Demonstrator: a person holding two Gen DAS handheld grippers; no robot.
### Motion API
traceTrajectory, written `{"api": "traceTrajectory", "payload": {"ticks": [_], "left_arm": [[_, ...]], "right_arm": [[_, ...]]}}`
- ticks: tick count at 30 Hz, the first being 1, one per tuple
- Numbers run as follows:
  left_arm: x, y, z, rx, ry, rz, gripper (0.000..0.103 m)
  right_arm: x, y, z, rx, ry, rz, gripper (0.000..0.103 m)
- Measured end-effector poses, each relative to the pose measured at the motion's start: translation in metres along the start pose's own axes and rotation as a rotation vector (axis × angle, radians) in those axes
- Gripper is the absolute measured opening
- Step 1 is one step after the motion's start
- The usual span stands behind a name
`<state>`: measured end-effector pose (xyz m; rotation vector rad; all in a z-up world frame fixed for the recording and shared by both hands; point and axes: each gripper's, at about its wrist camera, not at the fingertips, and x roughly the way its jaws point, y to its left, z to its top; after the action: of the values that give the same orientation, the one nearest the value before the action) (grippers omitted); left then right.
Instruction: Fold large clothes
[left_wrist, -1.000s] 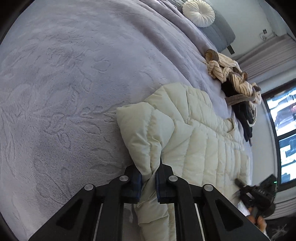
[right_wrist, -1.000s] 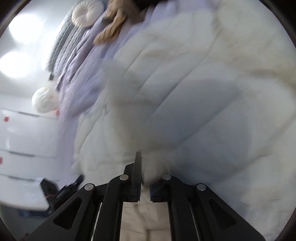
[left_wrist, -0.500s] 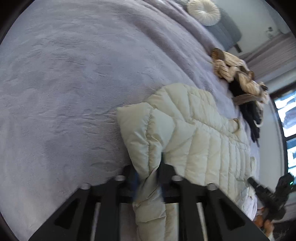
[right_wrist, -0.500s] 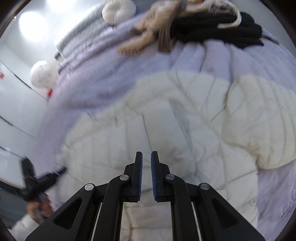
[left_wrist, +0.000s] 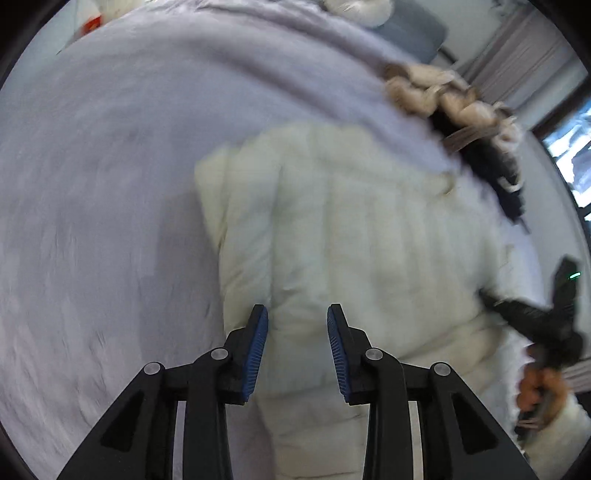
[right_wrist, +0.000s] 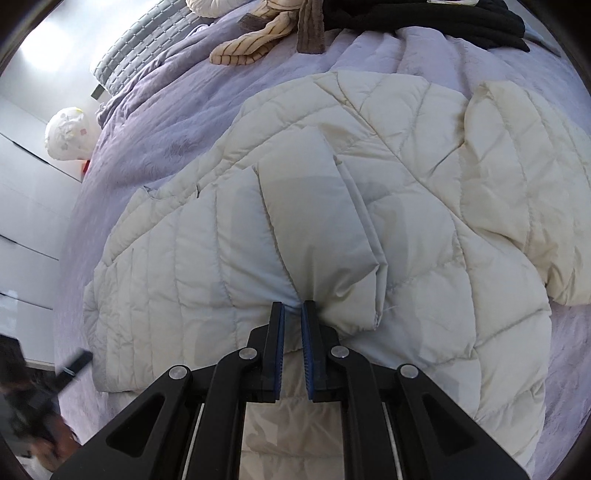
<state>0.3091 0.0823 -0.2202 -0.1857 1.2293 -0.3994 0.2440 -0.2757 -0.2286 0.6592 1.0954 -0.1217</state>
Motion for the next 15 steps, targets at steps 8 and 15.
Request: {"api": "traceTrajectory", "payload": {"ticks": [8,15], "left_arm": [[0.015,0.010,-0.006,-0.011,-0.002,0.058,0.035],[0.017,0.003,-0.007,0.017,0.000,0.093,0.035]], "right_arm": [[-0.003,-0.023,-0.003,0.059,-0.020,0.100,0.009],[-0.034,-0.054,-0.002,0.141,-0.059,0.064,0.009]]}}
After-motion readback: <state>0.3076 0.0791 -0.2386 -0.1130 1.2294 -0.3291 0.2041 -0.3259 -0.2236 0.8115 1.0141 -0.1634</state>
